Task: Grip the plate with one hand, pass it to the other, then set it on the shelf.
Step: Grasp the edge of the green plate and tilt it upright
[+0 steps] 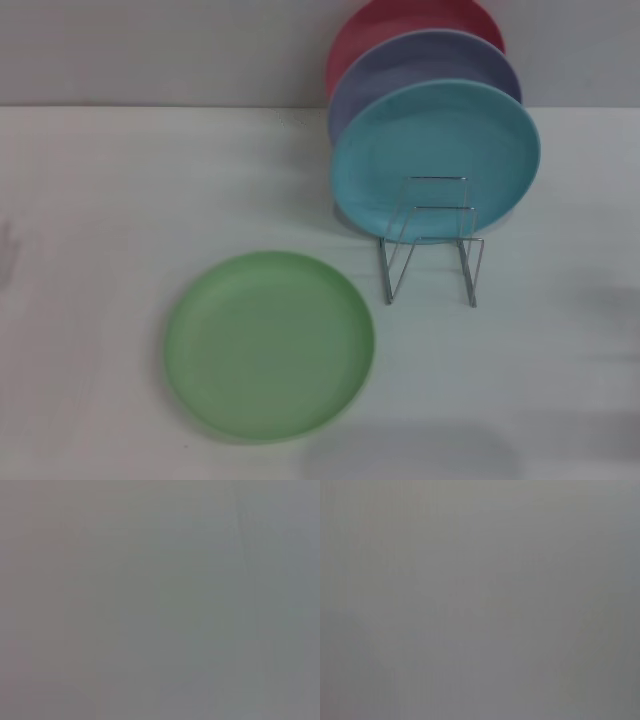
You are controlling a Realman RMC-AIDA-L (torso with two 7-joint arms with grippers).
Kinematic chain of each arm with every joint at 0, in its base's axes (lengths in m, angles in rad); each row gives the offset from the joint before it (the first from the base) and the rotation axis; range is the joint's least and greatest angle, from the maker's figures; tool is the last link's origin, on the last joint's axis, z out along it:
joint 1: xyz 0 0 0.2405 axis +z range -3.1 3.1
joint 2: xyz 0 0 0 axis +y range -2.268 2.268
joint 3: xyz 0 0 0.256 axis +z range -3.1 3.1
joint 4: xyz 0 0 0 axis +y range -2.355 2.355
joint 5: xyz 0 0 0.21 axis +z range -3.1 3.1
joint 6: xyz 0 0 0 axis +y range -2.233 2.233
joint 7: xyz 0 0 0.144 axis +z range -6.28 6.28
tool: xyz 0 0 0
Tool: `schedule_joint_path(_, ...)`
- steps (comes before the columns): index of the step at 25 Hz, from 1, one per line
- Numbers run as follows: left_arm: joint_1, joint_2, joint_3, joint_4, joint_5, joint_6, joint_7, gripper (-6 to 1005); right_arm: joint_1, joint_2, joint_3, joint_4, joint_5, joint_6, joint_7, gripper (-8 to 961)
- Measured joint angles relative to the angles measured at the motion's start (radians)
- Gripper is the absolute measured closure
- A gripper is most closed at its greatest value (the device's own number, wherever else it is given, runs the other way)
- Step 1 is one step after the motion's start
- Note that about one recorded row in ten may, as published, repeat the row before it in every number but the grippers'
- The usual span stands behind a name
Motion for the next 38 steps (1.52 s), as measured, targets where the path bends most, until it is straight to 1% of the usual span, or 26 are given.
schedule_joint_path(2,0.000,0.000,0.008,-0.003,0.002,0.000,0.003,186,0.002,0.000,0.000,0.000,0.001,0.000,0.000,195)
schedule_joint_path(5,-0.005,0.001,0.054,-0.021,0.004,0.001,0.008,187,0.006,0.000,0.002,-0.001,0.001,0.001,0.000,195)
schedule_joint_path(9,-0.013,0.000,0.083,-0.039,0.004,-0.010,0.009,188,0.009,0.000,0.002,-0.001,0.001,-0.002,0.002,195)
schedule_joint_path(11,-0.005,0.011,0.130,-0.102,0.005,-0.073,0.005,189,0.010,0.000,0.001,-0.001,0.000,-0.007,0.002,195)
schedule_joint_path(12,-0.005,0.011,0.130,-0.102,0.005,-0.073,0.005,189,0.011,0.000,0.001,-0.001,-0.001,-0.009,0.002,195)
schedule_joint_path(13,0.051,0.039,0.147,-0.299,0.041,-0.261,0.019,190,0.012,0.000,0.000,-0.001,-0.003,-0.011,0.002,195)
schedule_joint_path(14,0.051,0.039,0.147,-0.299,0.041,-0.261,0.019,190,0.012,0.000,0.000,-0.001,-0.003,-0.011,0.002,195)
schedule_joint_path(15,0.097,0.060,0.141,-0.442,0.075,-0.388,0.026,190,0.012,0.000,0.000,-0.001,-0.004,-0.012,0.002,195)
schedule_joint_path(16,0.128,0.075,0.134,-0.546,0.103,-0.486,0.030,191,0.013,0.000,0.001,-0.001,-0.004,-0.012,0.002,195)
schedule_joint_path(17,0.160,0.088,0.121,-0.669,0.128,-0.617,0.031,191,0.012,0.000,0.002,-0.001,-0.004,-0.012,0.002,195)
schedule_joint_path(18,0.214,0.106,0.079,-0.938,0.173,-0.932,0.030,192,0.011,0.000,0.004,-0.002,-0.004,-0.014,0.002,195)
schedule_joint_path(19,0.214,0.106,0.079,-0.938,0.173,-0.932,0.030,192,0.011,0.000,0.004,-0.002,-0.004,-0.014,0.002,195)
schedule_joint_path(20,0.230,0.108,0.053,-1.080,0.182,-1.110,0.028,192,0.010,0.000,0.004,-0.002,-0.004,-0.016,0.002,195)
schedule_joint_path(21,0.230,0.108,0.053,-1.080,0.182,-1.110,0.028,193,0.010,0.000,0.003,-0.002,-0.004,-0.019,0.002,195)
schedule_joint_path(22,0.236,0.094,0.005,-1.316,0.182,-1.478,0.029,193,0.010,0.000,0.003,-0.002,-0.003,-0.022,0.002,195)
schedule_joint_path(23,0.224,0.076,-0.023,-1.423,0.178,-1.702,0.034,193,0.010,0.000,0.002,-0.003,-0.003,-0.030,0.002,195)
schedule_joint_path(24,0.224,0.076,-0.023,-1.423,0.178,-1.702,0.034,194,0.010,0.000,0.002,-0.003,-0.003,-0.030,0.002,195)
schedule_joint_path(25,0.209,0.059,-0.044,-1.486,0.175,-1.870,0.039,194,0.010,0.000,0.002,-0.003,-0.004,-0.040,0.002,195)
schedule_joint_path(27,0.209,0.059,-0.044,-1.486,0.175,-1.870,0.039,195,0.011,0.000,0.001,-0.003,-0.004,-0.045,0.002,195)
schedule_joint_path(28,0.131,0.022,-0.104,-1.570,0.162,-2.193,0.074,195,0.013,0.000,0.000,-0.003,-0.005,-0.054,0.002,195)
schedule_joint_path(29,0.097,0.018,-0.116,-1.576,0.147,-2.308,0.090,196,0.013,0.000,0.000,-0.003,-0.005,-0.054,0.002,195)
schedule_joint_path(30,0.097,0.018,-0.116,-1.576,0.147,-2.308,0.090,196,0.014,-0.001,0.000,-0.003,-0.005,-0.058,0.002,195)
schedule_joint_path(32,0.033,0.016,-0.116,-1.572,0.118,-2.486,0.114,197,0.015,-0.002,0.000,-0.003,-0.007,-0.065,0.002,195)
schedule_joint_path(33,0.022,0.013,-0.099,-1.564,0.113,-2.535,0.124,197,0.015,-0.002,0.000,-0.003,-0.007,-0.069,0.002,195)
schedule_joint_path(34,0.022,0.013,-0.099,-1.564,0.113,-2.535,0.124,197,0.015,-0.002,0.000,-0.003,-0.007,-0.069,0.002,195)
schedule_joint_path(38,0.006,0.011,-0.046,-1.525,0.107,-2.576,0.127,199,0.015,-0.003,0.000,-0.003,-0.009,-0.075,0.002,195)
